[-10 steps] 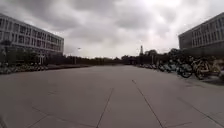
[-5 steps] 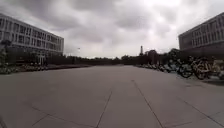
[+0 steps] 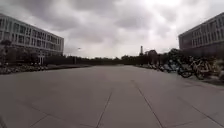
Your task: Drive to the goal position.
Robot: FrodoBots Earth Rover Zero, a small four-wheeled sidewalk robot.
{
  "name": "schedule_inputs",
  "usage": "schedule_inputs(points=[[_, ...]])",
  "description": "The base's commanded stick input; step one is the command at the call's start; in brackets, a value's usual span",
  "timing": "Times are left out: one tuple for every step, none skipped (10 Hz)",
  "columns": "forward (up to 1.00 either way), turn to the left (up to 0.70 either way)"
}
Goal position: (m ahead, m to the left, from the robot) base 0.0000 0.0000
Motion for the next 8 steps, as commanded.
schedule_inputs(points=[[0.05, 0.00], [0.05, 0.00], [0.05, 0.00], [0.05, 0.00], [0.05, 0.00], [0.05, 0.00], [0.05, 0.00], [0.05, 0.00]])
